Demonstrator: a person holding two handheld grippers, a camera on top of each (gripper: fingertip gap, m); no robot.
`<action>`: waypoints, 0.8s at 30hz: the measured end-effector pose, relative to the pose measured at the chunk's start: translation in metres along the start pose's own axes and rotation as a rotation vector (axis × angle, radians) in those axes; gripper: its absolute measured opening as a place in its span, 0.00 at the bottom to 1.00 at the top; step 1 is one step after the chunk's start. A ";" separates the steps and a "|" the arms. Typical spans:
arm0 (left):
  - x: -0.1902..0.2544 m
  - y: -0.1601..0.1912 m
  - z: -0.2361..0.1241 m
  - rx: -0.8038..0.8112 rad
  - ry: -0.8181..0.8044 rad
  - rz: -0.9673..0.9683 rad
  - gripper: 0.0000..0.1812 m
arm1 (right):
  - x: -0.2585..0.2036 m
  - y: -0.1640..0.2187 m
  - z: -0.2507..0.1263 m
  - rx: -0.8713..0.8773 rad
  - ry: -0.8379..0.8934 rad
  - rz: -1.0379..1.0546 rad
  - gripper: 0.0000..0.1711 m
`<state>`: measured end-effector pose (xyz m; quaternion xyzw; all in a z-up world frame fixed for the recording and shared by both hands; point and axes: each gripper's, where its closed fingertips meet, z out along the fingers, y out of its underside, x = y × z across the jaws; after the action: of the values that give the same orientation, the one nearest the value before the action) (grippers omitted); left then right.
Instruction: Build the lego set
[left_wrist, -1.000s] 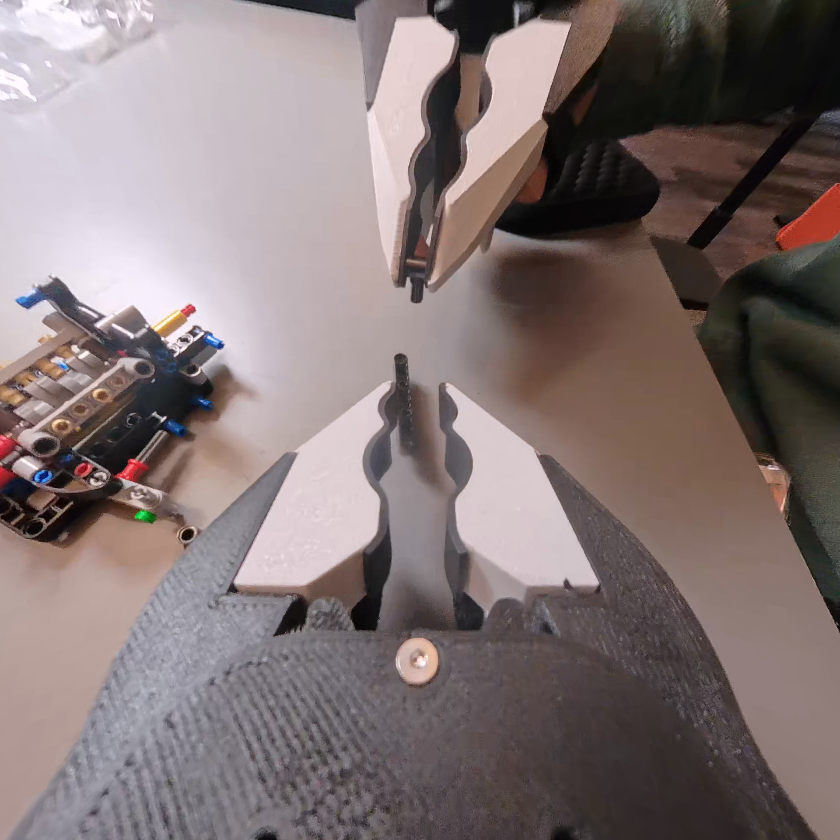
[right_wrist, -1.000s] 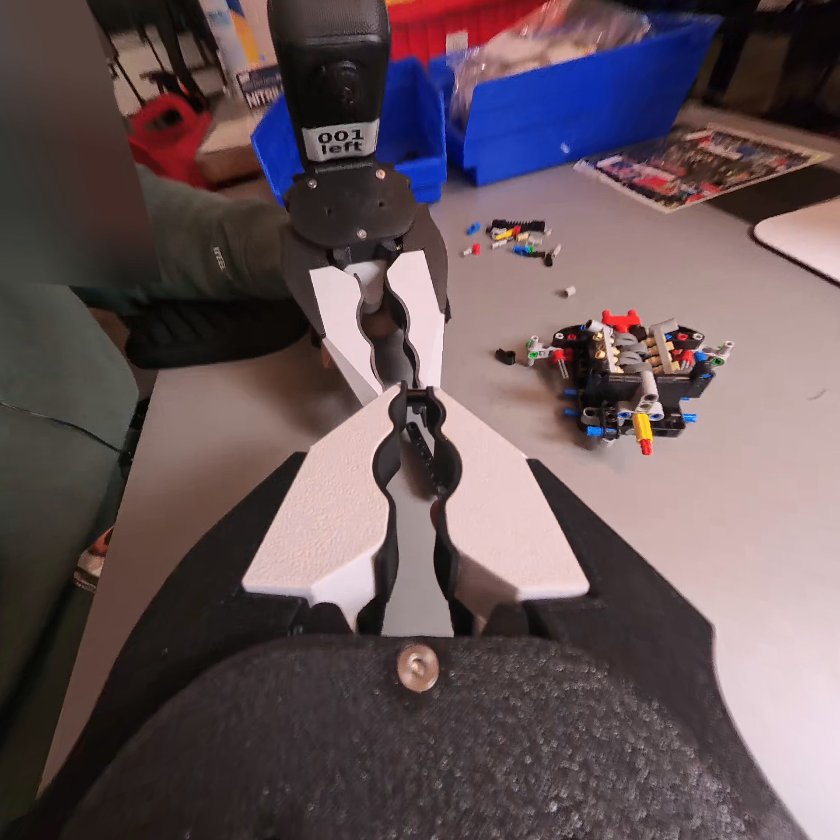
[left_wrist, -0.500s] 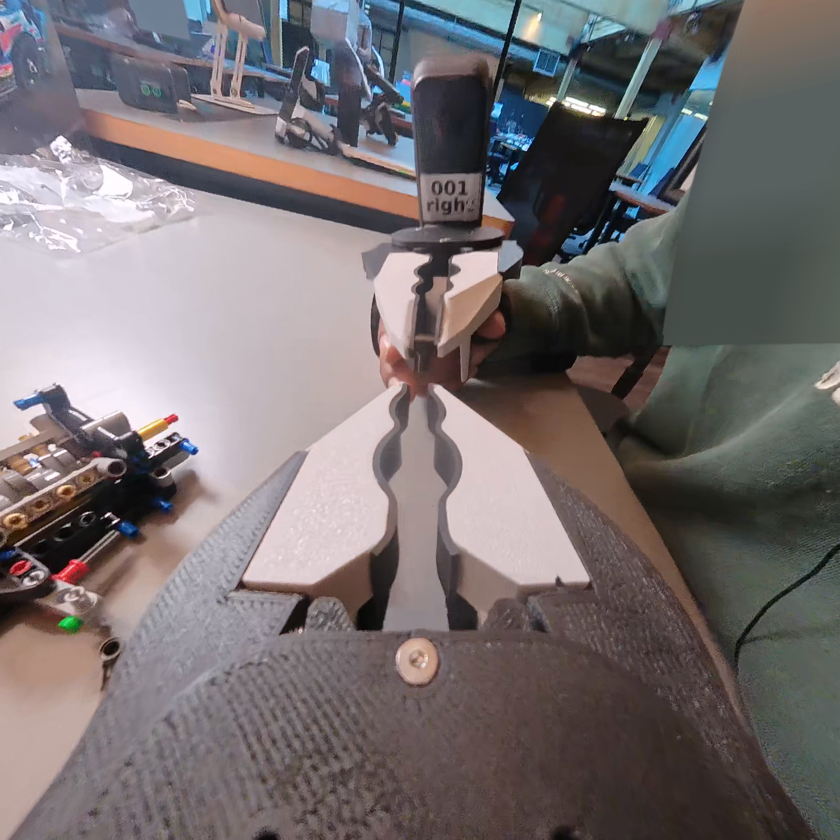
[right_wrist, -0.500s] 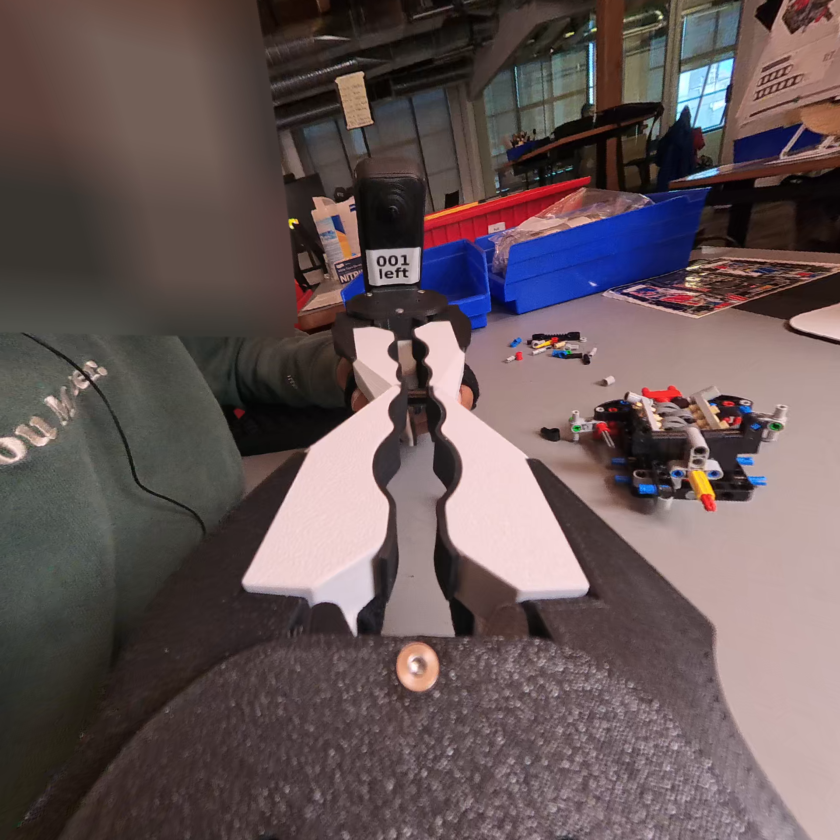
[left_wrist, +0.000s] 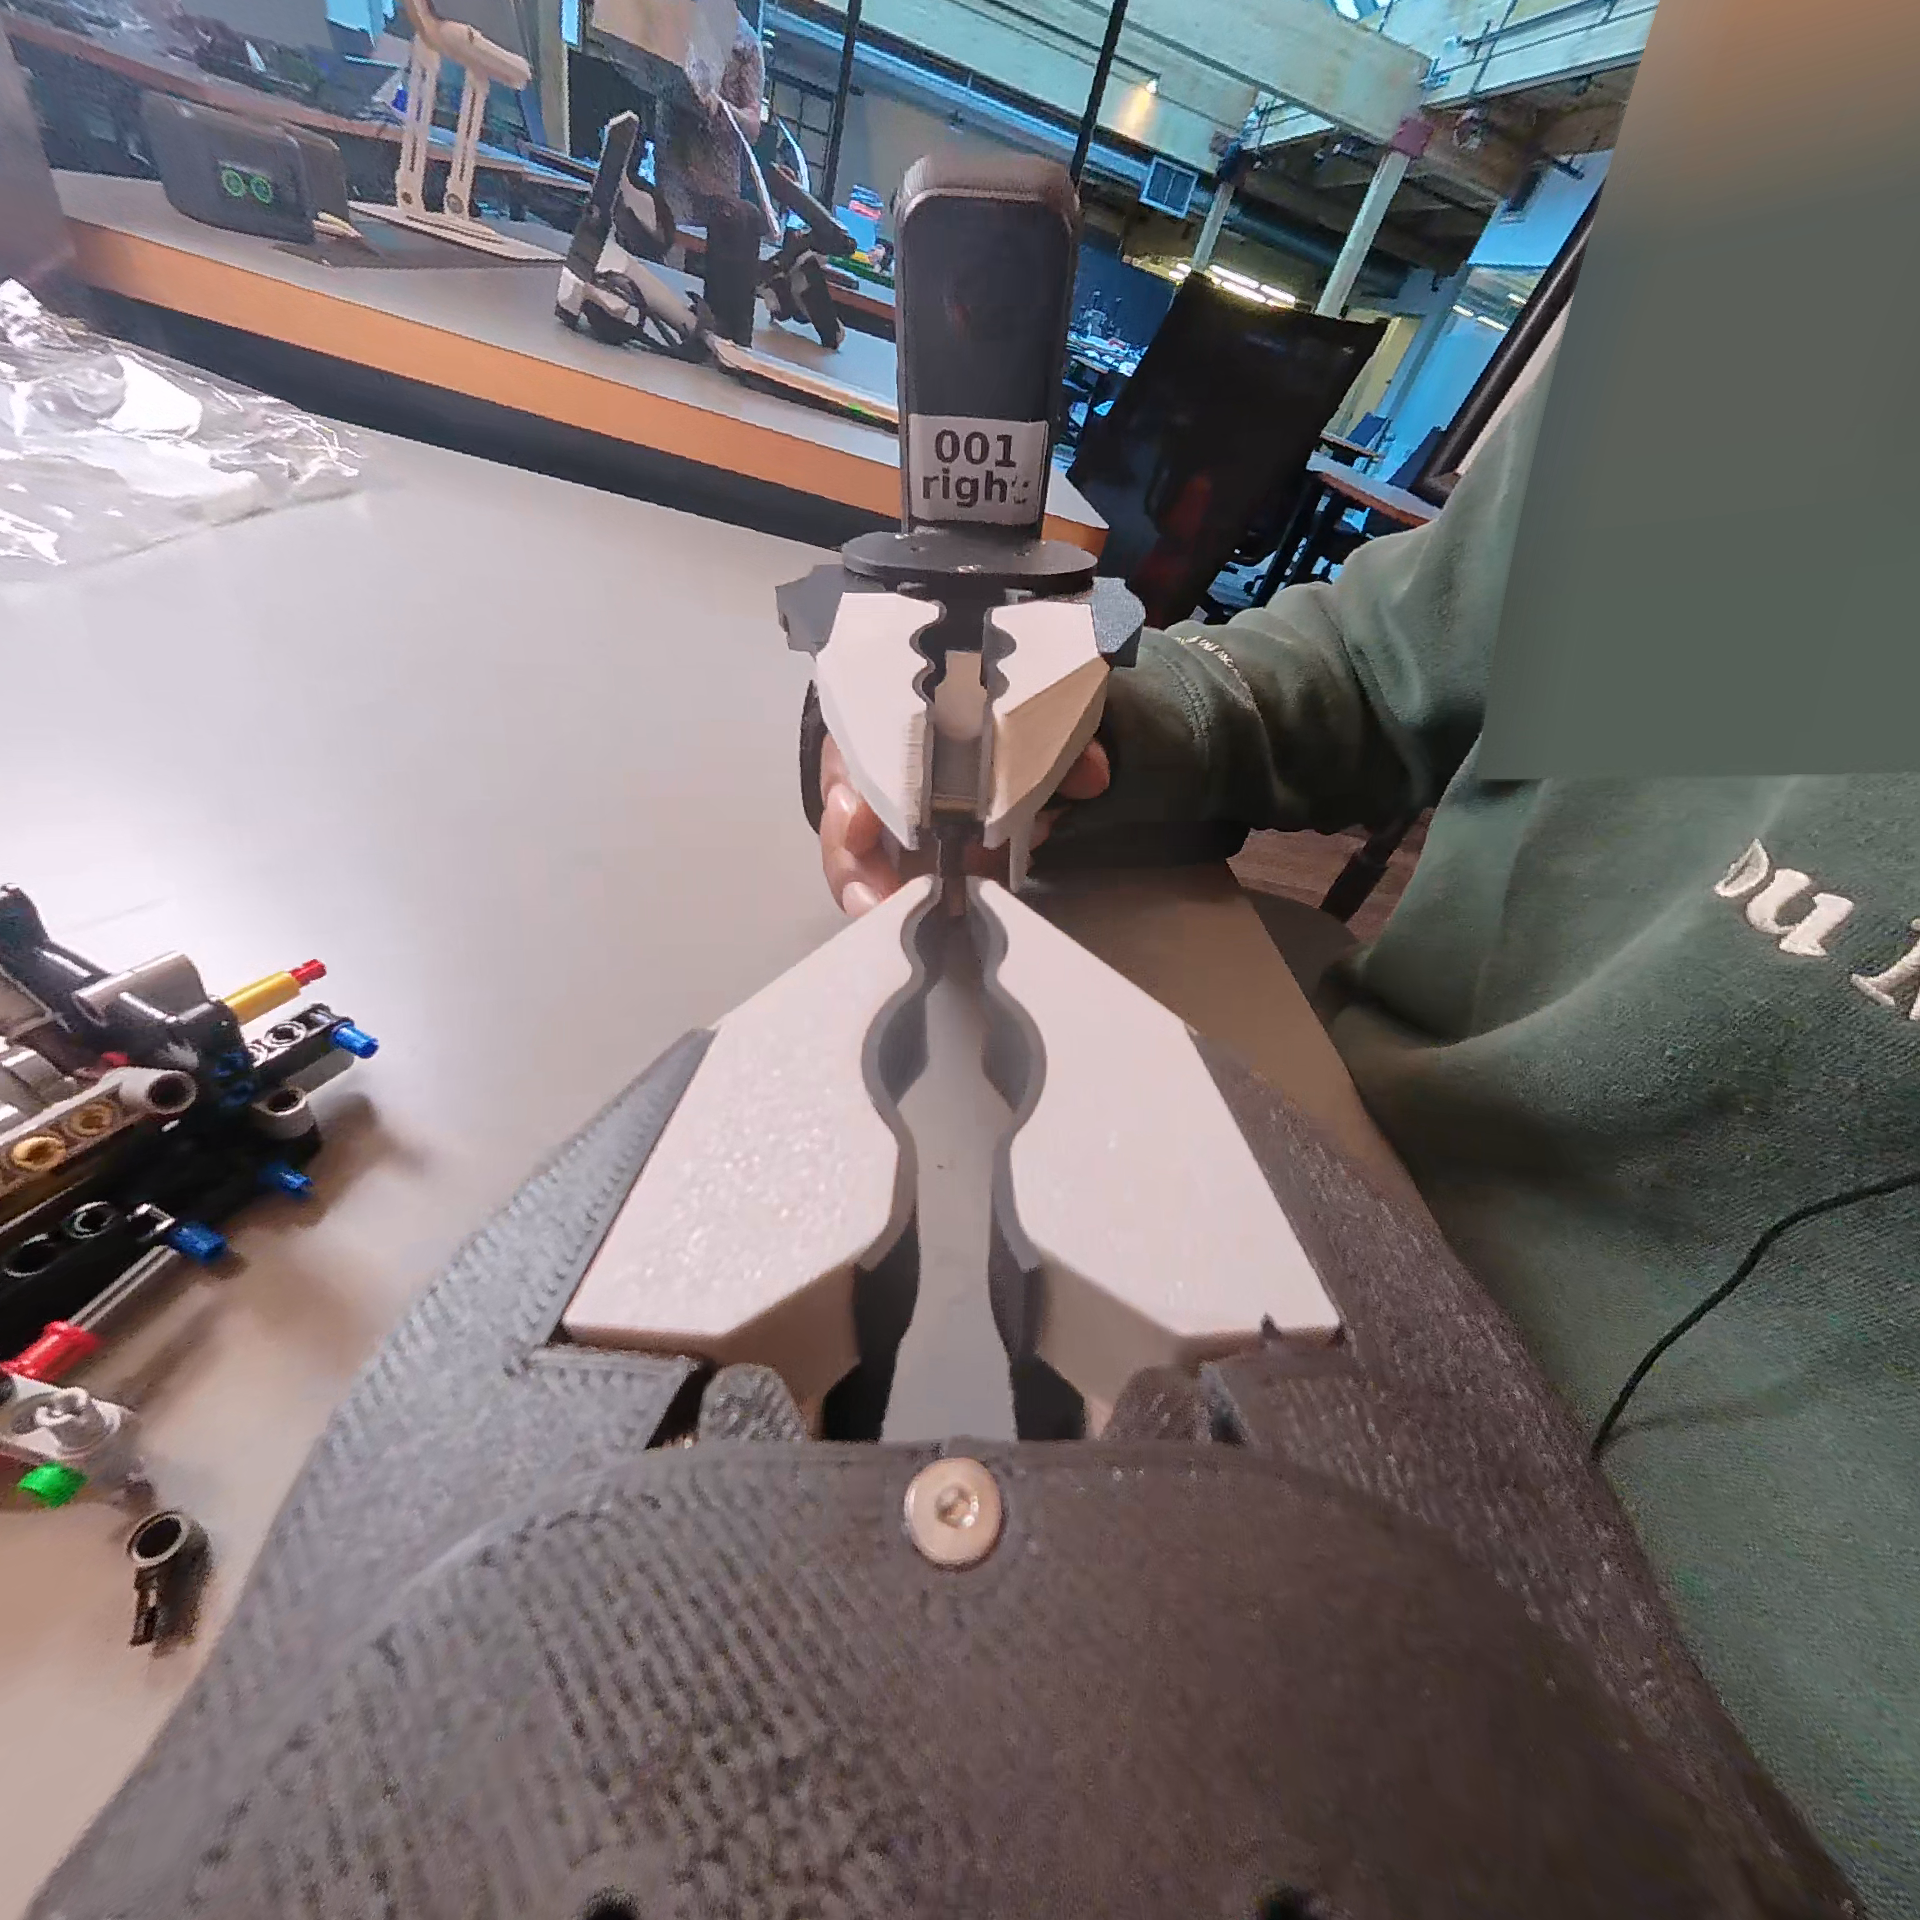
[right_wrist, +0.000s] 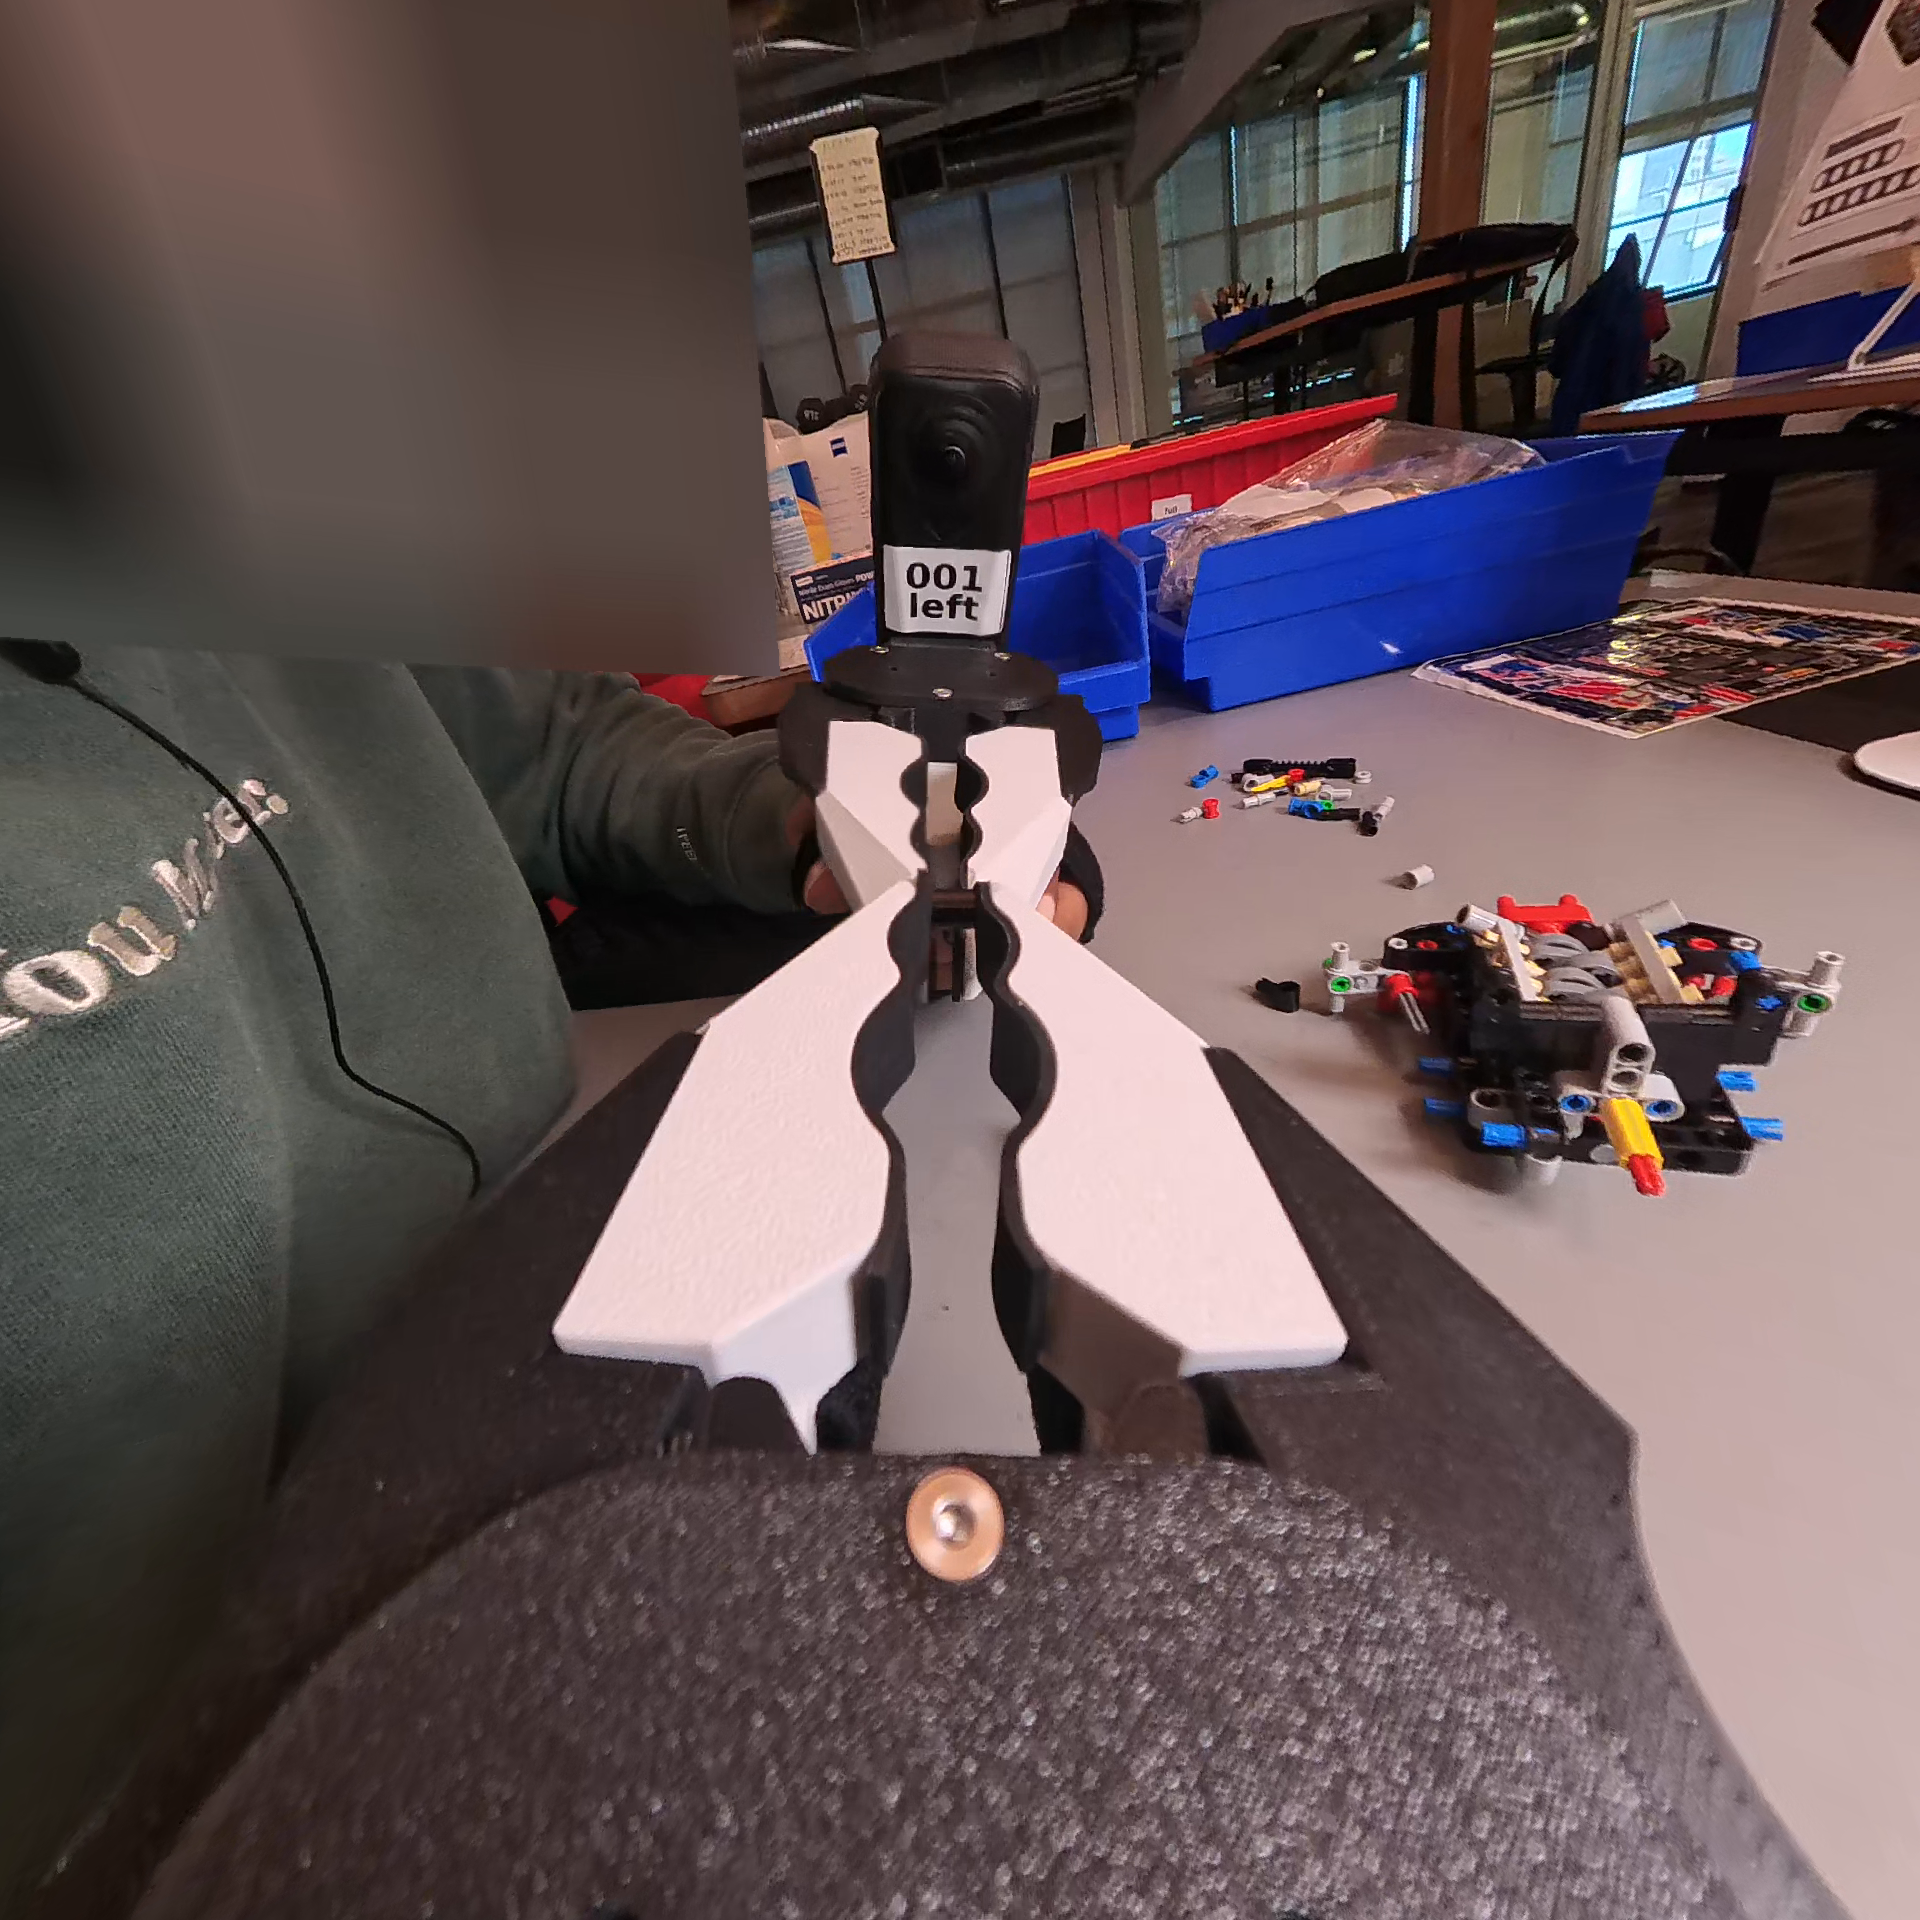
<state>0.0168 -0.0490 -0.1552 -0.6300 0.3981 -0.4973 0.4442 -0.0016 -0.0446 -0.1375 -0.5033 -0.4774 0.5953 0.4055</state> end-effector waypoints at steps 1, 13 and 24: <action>0.000 -0.001 0.000 0.002 -0.001 0.001 0.00 | -0.001 -0.001 0.000 0.002 -0.003 -0.001 0.03; 0.004 -0.003 -0.003 0.023 0.021 -0.033 0.04 | -0.008 0.002 0.002 -0.012 -0.015 -0.059 0.03; 0.006 0.017 -0.003 -0.140 0.014 0.070 0.01 | -0.009 0.024 0.002 -0.187 -0.032 -0.134 0.04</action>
<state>0.0140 -0.0601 -0.1696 -0.6417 0.4569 -0.4568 0.4133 -0.0020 -0.0588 -0.1588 -0.4964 -0.5700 0.5274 0.3880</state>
